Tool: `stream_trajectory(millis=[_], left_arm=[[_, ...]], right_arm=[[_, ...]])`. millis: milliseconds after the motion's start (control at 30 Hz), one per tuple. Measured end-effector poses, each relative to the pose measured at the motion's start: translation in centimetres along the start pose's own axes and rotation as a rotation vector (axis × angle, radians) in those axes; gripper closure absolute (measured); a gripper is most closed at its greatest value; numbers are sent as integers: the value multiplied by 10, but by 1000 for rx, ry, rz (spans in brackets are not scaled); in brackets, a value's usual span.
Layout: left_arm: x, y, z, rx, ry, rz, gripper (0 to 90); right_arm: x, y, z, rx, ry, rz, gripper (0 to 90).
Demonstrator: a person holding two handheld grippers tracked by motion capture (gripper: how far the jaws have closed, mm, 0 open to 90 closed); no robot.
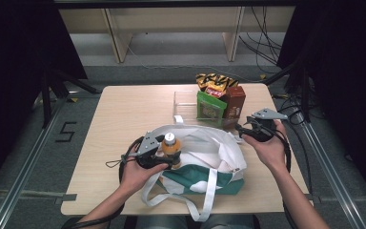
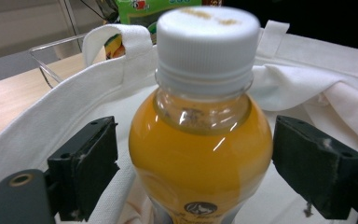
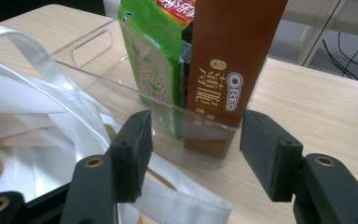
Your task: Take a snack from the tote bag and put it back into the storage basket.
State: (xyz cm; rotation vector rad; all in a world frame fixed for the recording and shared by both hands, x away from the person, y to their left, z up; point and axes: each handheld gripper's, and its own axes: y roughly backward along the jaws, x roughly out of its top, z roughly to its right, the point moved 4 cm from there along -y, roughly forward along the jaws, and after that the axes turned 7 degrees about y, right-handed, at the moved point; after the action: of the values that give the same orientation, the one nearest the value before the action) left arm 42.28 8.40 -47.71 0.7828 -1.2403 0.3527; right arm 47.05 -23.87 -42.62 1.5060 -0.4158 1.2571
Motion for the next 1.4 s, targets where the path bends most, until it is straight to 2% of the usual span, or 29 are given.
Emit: stream_trajectory(millis=[67, 133, 300, 433, 567, 900, 1033, 1167, 1200, 1233, 1267, 1367, 1400], left_arm=[[-1, 0, -1, 4, 1, -7, 144], [-2, -2, -1, -5, 3, -3, 147], [-4, -4, -1, -1, 5, -11, 152], [-5, -5, -2, -2, 11, -11, 168], [-5, -6, -1, -3, 10, -7, 183], [-6, -6, -1, -16, 12, -4, 287], [-5, -6, -1, -14, 11, -5, 294], [-5, -6, 1, -18, 6, -4, 298], [-5, -6, 1, -22, 6, -2, 299], [-5, -5, 1, -14, 6, -5, 299], [-4, -5, 1, -15, 7, -3, 300], [-2, -4, 1, -19, 6, 5, 300], [-1, -3, 2, -20, 9, 10, 300]], right_arm=[[0, 0, 1, -11, 11, 10, 442], [0, 1, 0, -4, -7, 0, 442], [0, 0, 1, -10, 11, 6, 442], [0, 0, 0, 3, -10, 1, 442], [-1, 1, 0, 1, -5, -6, 442], [-1, 1, -1, 0, -18, -4, 442], [-1, 1, -2, 2, -31, -4, 442], [0, 3, 1, -7, -14, -4, 442], [0, 3, -1, 2, -30, -7, 442], [1, 3, 0, -5, -25, 3, 442], [1, 2, -1, -10, -40, 9, 442], [1, 3, 0, -10, -27, 13, 442], [1, 2, 2, -13, -7, 15, 442]])
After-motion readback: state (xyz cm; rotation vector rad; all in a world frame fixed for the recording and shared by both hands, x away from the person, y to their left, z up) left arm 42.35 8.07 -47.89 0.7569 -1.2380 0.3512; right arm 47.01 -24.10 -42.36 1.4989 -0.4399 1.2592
